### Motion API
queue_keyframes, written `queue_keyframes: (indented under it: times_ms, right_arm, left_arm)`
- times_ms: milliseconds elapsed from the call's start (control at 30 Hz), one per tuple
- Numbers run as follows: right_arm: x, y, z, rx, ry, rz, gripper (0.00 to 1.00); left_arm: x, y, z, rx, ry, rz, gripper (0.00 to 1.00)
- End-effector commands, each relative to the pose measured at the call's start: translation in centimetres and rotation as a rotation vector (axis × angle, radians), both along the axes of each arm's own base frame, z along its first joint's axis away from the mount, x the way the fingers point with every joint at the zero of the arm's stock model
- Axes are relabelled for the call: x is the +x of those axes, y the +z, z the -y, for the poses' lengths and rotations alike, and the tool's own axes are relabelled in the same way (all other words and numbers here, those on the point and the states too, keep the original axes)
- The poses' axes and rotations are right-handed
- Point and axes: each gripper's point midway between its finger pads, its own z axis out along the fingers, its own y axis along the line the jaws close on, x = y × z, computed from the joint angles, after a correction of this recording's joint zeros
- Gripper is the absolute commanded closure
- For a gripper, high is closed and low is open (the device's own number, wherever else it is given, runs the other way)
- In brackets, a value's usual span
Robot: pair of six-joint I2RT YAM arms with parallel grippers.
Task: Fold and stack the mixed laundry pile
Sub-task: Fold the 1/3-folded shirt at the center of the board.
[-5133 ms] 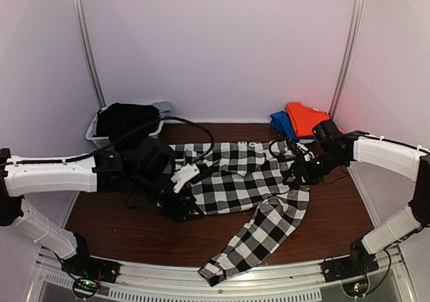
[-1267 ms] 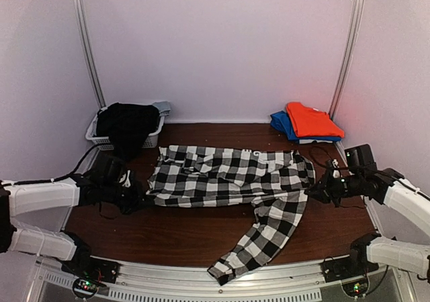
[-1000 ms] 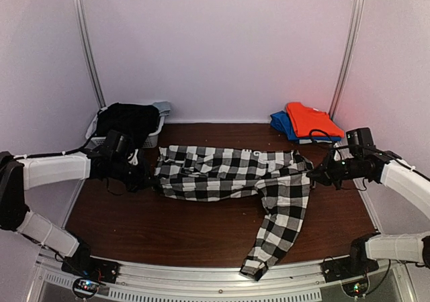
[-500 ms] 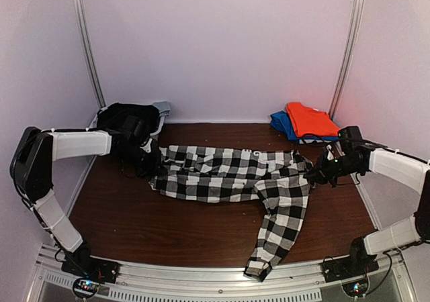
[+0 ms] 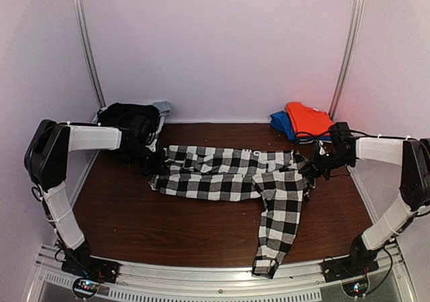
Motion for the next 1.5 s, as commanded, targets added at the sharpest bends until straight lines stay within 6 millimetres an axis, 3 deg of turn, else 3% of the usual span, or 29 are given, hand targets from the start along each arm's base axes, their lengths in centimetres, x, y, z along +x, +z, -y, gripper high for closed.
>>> queue_keyframes:
  times_ms: [0, 167, 500, 967, 1167, 1300, 1367, 1467]
  right_arm:
    - [1.5, -0.4, 0.4, -0.023, 0.016, 0.026, 1.00]
    - [1.8, -1.5, 0.5, -0.027, 0.019, 0.009, 1.00]
    - [3.4, 0.7, 1.2, -0.036, 0.019, 0.062, 1.00]
    - [4.5, -4.2, 1.6, -0.081, 0.042, -0.015, 1.00]
    - [3.9, -6.6, 2.1, -0.125, 0.058, -0.060, 1.00]
    - [3.7, -6.9, 1.8, -0.114, 0.079, -0.059, 0.98]
    - [3.9, -5.9, 1.6, -0.099, 0.088, -0.039, 0.86]
    - [4.7, -2.8, 1.3, -0.085, 0.092, 0.022, 0.68]
  left_arm:
    - [1.7, 0.2, 0.3, -0.005, -0.017, 0.035, 1.00]
    - [2.7, 0.0, 0.3, 0.012, -0.022, 0.050, 1.00]
    - [2.5, -0.4, -0.6, 0.037, -0.014, 0.042, 1.00]
    - [4.3, -2.5, -0.1, 0.022, -0.046, 0.047, 1.00]
    - [3.7, -3.9, -0.6, 0.058, -0.054, 0.019, 0.99]
    - [3.7, -3.5, -0.4, 0.054, -0.097, 0.050, 0.71]
    - [4.2, -1.9, -0.3, 0.056, -0.117, 0.104, 0.56]
    - [5.2, 2.2, -0.3, 0.065, -0.155, 0.223, 0.29]
